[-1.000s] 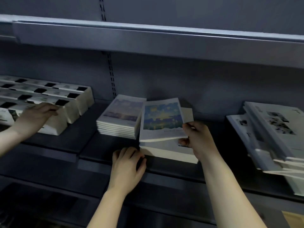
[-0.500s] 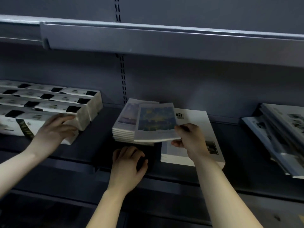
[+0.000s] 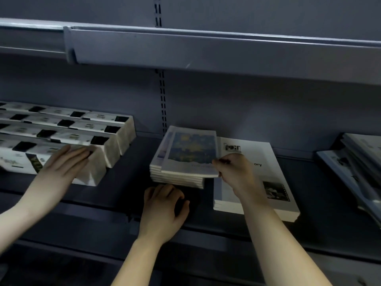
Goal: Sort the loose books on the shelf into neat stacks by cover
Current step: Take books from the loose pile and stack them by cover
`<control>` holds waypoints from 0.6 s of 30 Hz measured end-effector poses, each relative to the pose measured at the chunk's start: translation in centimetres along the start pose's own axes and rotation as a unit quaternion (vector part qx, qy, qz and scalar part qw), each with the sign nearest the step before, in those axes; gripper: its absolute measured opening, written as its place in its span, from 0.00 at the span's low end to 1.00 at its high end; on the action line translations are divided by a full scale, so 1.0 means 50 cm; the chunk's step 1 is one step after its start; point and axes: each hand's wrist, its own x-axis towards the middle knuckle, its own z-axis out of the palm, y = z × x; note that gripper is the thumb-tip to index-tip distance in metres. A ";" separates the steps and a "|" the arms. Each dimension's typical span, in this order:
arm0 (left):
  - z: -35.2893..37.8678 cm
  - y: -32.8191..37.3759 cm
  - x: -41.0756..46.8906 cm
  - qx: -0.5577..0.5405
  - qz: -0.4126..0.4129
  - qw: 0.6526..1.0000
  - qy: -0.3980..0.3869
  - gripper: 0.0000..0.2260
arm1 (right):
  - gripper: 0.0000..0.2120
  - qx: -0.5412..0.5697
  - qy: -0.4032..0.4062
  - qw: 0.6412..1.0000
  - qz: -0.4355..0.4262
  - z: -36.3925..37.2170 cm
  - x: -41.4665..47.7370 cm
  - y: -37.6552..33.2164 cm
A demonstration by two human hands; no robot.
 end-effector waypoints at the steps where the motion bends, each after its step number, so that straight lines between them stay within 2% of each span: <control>1: 0.000 0.000 0.000 -0.002 -0.001 1.000 0.001 0.12 | 0.14 0.000 -0.001 1.000 -0.002 0.005 0.004 -0.001; 11: -0.003 0.002 0.000 -0.007 -0.015 1.000 -0.014 0.13 | 0.18 -0.013 -0.019 0.999 -0.024 0.047 0.013 -0.019; 15: -0.004 0.001 0.000 -0.006 -0.014 1.000 -0.015 0.13 | 0.15 -0.025 -0.020 0.999 -0.023 0.051 0.019 -0.023; 18: -0.004 0.003 0.000 -0.006 -0.014 1.000 -0.009 0.13 | 0.14 -0.076 -0.012 0.996 -0.041 0.055 0.027 -0.024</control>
